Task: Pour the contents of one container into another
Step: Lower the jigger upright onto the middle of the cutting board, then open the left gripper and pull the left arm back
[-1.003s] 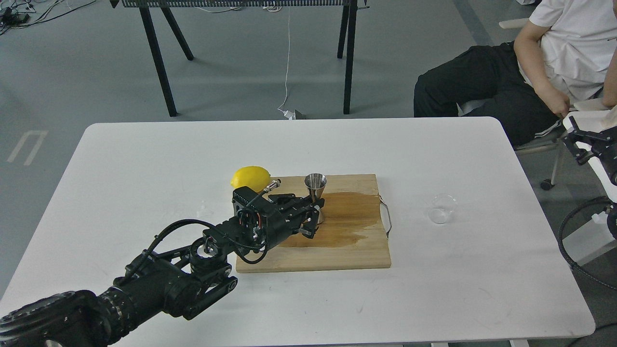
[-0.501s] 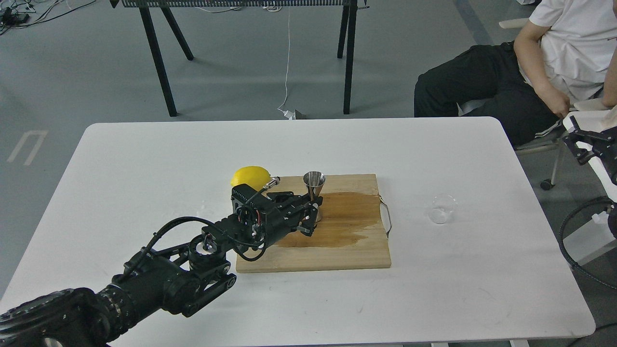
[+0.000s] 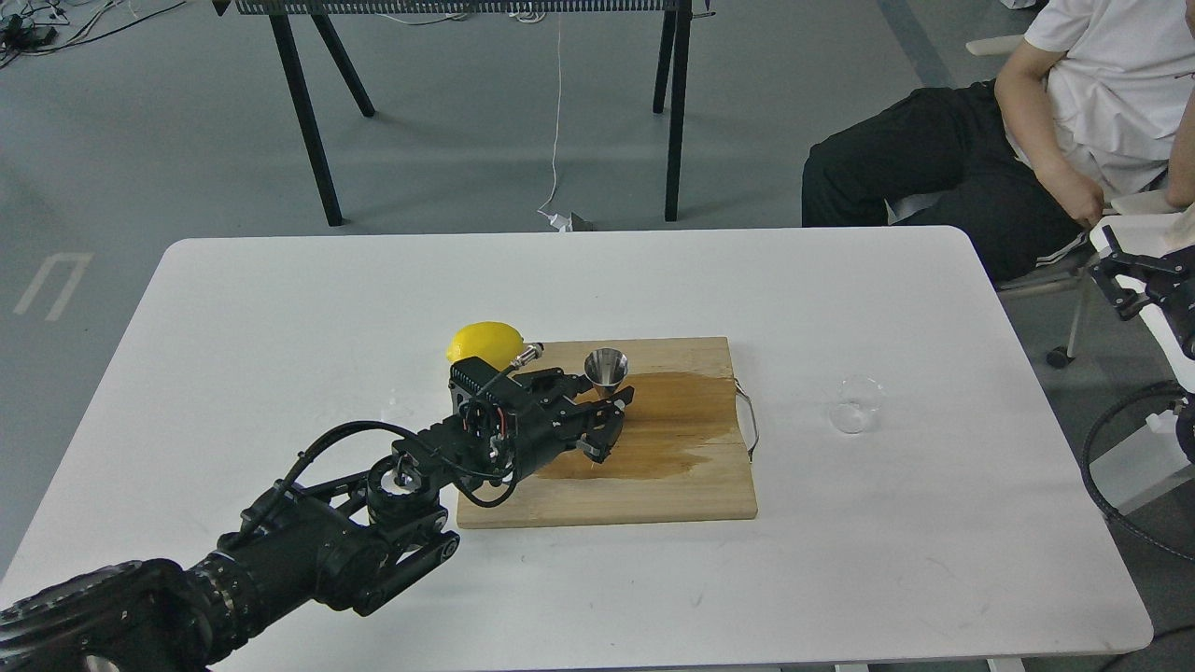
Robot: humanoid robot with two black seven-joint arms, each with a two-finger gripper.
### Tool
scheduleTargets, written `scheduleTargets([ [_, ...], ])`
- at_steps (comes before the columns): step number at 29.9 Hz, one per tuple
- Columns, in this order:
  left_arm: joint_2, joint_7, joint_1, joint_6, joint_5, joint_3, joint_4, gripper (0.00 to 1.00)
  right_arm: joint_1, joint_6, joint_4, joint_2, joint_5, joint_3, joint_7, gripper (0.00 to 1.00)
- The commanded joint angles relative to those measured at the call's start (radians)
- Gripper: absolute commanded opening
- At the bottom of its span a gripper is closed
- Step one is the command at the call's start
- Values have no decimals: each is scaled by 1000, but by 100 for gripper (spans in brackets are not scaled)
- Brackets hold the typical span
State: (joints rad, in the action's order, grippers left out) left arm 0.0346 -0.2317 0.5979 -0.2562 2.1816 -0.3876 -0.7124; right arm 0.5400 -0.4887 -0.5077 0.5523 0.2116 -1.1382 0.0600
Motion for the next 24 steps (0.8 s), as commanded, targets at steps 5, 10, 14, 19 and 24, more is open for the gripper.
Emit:
scheduleTargets([
  [5, 99, -8, -32, -6, 0, 4, -113, 60, -2, 0, 1, 2, 0, 0, 0, 100],
  [10, 168, -8, -70, -11, 0, 1, -205, 76, -5, 0, 1, 3, 0, 0, 0, 100],
  [14, 208, -12, -96, -46, 0, -4, -214, 83, -8, 0, 0, 3, 0, 0, 1, 100],
  [19, 286, -14, -133, -87, 0, -5, -288, 87, -9, 0, 3, 6, 0, 0, 0, 100],
  [24, 288, -21, -142, -153, 0, -2, -306, 87, -40, 0, 1, 6, 0, 1, 3, 100],
])
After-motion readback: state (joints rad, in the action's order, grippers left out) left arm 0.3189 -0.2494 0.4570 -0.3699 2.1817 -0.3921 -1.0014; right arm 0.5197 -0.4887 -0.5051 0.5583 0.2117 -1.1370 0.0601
